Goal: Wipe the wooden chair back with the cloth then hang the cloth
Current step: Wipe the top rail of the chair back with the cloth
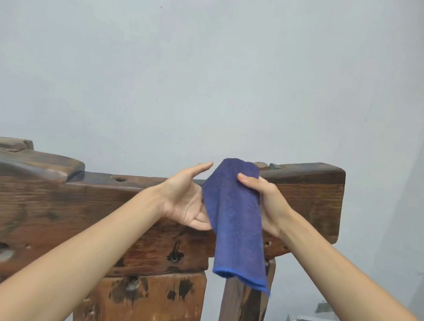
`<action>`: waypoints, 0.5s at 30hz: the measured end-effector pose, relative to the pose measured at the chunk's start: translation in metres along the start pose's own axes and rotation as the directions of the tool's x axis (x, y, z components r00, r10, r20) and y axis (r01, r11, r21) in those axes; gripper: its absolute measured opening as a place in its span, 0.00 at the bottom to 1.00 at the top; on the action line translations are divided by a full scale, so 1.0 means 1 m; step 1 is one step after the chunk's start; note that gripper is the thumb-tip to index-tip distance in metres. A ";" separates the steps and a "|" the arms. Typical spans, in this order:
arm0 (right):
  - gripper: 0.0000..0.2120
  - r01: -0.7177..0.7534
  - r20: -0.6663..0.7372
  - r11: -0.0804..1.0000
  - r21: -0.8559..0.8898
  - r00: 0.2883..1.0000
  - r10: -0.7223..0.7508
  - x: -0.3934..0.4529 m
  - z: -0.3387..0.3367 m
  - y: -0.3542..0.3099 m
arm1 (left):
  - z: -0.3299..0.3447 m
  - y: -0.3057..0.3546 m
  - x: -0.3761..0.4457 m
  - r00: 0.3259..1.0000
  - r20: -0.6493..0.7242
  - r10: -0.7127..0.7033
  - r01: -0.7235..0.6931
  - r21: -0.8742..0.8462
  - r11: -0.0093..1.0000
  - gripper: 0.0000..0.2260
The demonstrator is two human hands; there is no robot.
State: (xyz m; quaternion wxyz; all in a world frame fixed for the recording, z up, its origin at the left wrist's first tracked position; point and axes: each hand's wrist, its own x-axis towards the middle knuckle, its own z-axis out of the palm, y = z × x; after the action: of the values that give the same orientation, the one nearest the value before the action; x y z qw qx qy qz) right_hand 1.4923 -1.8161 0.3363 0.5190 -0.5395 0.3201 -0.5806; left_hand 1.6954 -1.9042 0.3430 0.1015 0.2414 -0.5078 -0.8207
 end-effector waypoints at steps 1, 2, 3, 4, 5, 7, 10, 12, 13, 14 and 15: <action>0.12 0.009 -0.021 1.000 0.001 1.000 -0.009 0.000 -0.004 -0.002 | 0.000 -0.001 -0.001 1.000 0.011 -0.026 0.026 0.033 0.999 0.31; 0.13 0.004 -0.032 1.000 -0.006 0.999 -0.005 0.000 -0.008 -0.004 | 0.000 0.000 -0.001 1.000 -0.001 -0.026 0.026 0.074 0.997 0.29; 0.13 -0.015 -0.035 1.000 -0.018 0.999 0.014 -0.001 -0.013 -0.006 | 0.000 0.001 0.000 0.999 -0.039 0.007 -0.002 0.130 0.992 0.25; 0.14 -0.043 -0.034 0.998 -0.035 0.999 0.042 -0.002 -0.018 -0.006 | 0.000 0.003 0.001 0.994 -0.084 0.063 -0.046 0.188 0.981 0.21; 0.15 -0.074 -0.035 0.995 -0.064 0.997 0.071 -0.004 -0.023 -0.007 | 0.000 0.003 0.003 0.984 -0.119 0.132 -0.100 0.242 0.965 0.17; 0.17 -0.138 -0.084 0.979 -0.153 0.988 0.126 -0.007 -0.033 -0.009 | -0.001 0.004 0.007 0.942 -0.169 0.289 -0.223 0.326 0.919 0.13; 0.14 -0.273 -0.241 0.929 -0.250 0.947 0.214 -0.013 -0.050 -0.021 | -0.004 0.003 0.013 0.831 -0.224 0.510 -0.362 0.478 0.800 0.10; 0.15 -0.355 -0.338 0.898 -0.259 0.905 0.260 -0.016 -0.062 -0.033 | -0.005 0.000 0.019 0.784 -0.210 0.584 -0.399 0.550 0.734 0.10; 0.18 -0.384 -0.389 0.882 -0.274 0.883 0.264 -0.018 -0.065 -0.039 | -0.003 -0.001 0.023 0.771 -0.199 0.605 -0.411 0.571 0.711 0.10; 0.22 -0.407 -0.450 0.861 -0.306 0.859 0.246 -0.018 -0.067 -0.044 | -0.001 -0.001 0.029 0.756 -0.187 0.628 -0.422 0.594 0.685 0.09; 0.26 -0.422 -0.513 0.829 -0.366 0.835 0.199 -0.017 -0.070 -0.049 | 0.003 -0.001 0.034 0.736 -0.178 0.654 -0.430 0.622 0.654 0.09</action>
State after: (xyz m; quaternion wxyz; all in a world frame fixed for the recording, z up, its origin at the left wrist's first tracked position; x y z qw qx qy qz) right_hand 1.4106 -1.8010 0.3624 0.3749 -0.4357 0.6473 -0.5007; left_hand 1.6644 -1.9159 0.3330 0.3727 0.2500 -0.7364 -0.5063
